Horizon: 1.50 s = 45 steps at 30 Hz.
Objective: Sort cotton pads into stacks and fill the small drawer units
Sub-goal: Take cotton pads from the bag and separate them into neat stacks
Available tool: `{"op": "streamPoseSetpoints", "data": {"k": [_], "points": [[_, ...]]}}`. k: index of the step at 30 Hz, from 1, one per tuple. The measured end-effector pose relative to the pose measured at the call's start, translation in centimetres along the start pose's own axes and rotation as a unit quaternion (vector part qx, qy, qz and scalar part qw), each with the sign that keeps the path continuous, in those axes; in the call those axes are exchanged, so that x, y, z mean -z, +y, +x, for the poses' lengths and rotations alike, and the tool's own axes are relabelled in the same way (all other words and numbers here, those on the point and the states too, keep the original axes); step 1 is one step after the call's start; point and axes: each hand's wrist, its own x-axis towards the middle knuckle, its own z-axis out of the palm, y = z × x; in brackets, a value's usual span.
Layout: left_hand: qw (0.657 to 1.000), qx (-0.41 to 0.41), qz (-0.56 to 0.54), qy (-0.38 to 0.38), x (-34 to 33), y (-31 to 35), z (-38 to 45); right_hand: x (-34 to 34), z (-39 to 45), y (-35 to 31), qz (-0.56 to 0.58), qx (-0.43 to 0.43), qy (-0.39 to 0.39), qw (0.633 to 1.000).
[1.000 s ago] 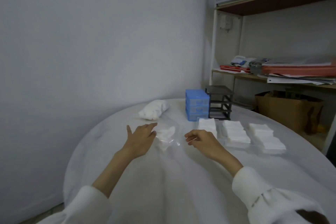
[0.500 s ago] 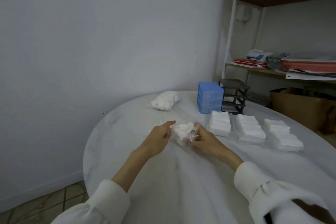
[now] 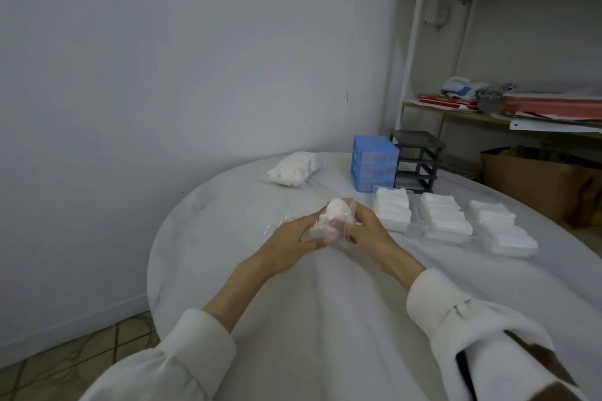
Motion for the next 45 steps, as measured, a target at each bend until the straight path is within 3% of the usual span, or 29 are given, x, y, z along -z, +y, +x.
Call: {"op": "streamPoseSetpoints", "data": {"k": [6,12,17,20,24,33,37,45], "points": [[1.0,0.019,0.022,-0.006,-0.9,-0.6,1.0,0.6,-0.1,-0.2,-0.012,-0.031,0.01,0.999],[0.984,0.055,0.172,0.001,0.2,-0.1,1.2,3.2,-0.9,-0.6,-0.064,-0.044,0.044,0.996],[0.948,0.004,0.316,0.045,-1.4,1.9,1.2,4.9,-2.4,-0.9,-0.176,-0.074,0.029,0.981],[0.941,-0.032,0.334,0.036,-2.8,3.2,1.6,5.5,-3.3,-0.9,-0.208,-0.041,0.048,0.976],[0.923,-0.013,0.378,0.072,-3.5,4.0,2.0,7.1,-4.4,-0.6,-0.237,-0.008,0.06,0.97],[0.951,-0.112,0.278,0.07,-6.9,6.9,2.5,10.8,-6.8,0.7,-0.216,0.006,0.13,0.968],[0.965,-0.183,0.166,0.085,-9.0,8.5,3.0,12.1,-7.2,1.2,-0.218,0.011,0.168,0.961],[0.99,-0.125,0.01,0.057,-11.9,9.6,4.8,13.7,-7.4,1.6,-0.134,-0.005,0.159,0.978]]}}
